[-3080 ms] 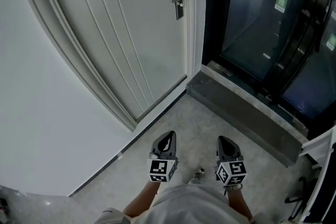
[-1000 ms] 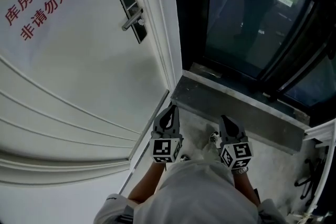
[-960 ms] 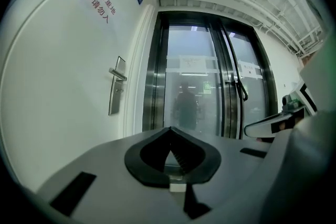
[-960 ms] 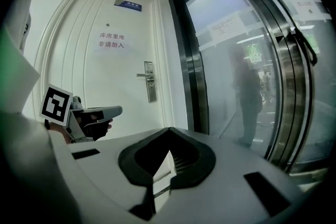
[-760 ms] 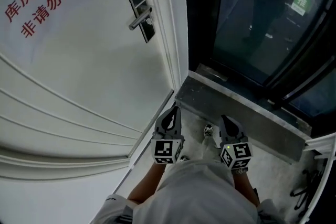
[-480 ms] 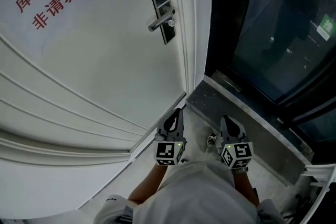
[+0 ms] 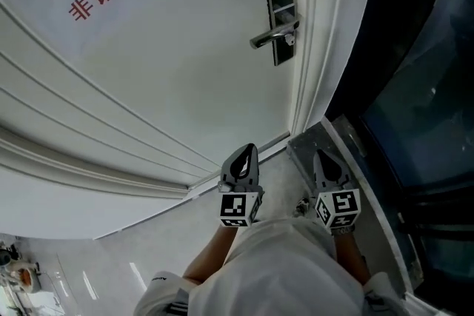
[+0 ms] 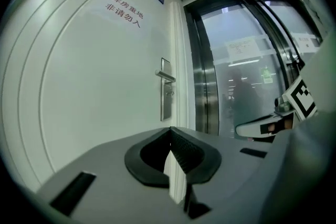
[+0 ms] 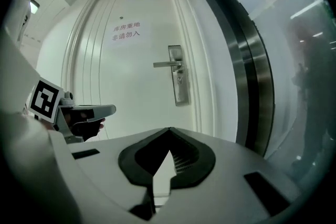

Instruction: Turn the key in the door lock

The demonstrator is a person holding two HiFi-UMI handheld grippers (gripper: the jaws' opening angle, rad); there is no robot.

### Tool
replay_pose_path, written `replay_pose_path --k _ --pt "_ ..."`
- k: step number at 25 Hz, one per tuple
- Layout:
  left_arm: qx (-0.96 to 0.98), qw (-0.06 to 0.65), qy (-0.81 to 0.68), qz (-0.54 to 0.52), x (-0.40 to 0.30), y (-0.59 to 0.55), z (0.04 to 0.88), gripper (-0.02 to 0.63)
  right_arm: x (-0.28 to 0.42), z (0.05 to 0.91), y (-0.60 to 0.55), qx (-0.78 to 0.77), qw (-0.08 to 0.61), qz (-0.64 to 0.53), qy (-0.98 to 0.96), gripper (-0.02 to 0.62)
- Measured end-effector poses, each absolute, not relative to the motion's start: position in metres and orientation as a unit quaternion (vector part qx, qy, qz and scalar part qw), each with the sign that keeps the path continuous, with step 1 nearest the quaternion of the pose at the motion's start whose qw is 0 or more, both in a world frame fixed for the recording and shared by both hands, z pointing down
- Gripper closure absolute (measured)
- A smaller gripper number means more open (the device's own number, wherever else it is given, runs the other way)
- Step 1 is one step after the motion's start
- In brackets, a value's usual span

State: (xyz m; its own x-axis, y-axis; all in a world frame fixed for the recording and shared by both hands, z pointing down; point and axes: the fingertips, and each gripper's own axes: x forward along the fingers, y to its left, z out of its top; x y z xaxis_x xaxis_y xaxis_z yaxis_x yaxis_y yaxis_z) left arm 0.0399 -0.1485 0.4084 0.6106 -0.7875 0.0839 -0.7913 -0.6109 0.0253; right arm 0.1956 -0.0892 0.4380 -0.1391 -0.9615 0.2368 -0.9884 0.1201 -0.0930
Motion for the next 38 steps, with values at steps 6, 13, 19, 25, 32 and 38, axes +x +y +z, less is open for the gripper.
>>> replay_pose_path --k 6,13,19,25,32,38 --pt "0.863 0.023 -0.504 0.035 0.050 -0.167 0.402 0.598 0.219 0.431 -0.126 0.601 0.078 0.088 -0.790 0.606" --pt "0.834 0.007 -0.552 0.017 0.062 -0.183 0.386 0.597 0.238 0.409 -0.171 0.557 0.143 -0.025 -0.818 0.606" --pt "0.831 0.008 -0.556 0.011 0.066 -0.198 0.383 0.598 0.225 0.387 -0.213 0.536 0.246 -0.181 -0.787 0.606" --pt "0.838 0.020 -0.545 -0.005 0.063 -0.234 0.381 0.598 0.213 0.368 -0.249 0.540 0.288 -0.226 -0.758 0.606" --pt "0.859 0.009 -0.511 -0.021 0.072 -0.269 0.366 0.598 0.213 0.350 -0.280 0.544 0.328 -0.275 -0.722 0.606" --pt "0.886 0.009 -0.463 0.005 0.081 -0.287 0.370 0.598 0.208 0.335 -0.306 0.549 0.368 -0.321 -0.679 0.606"
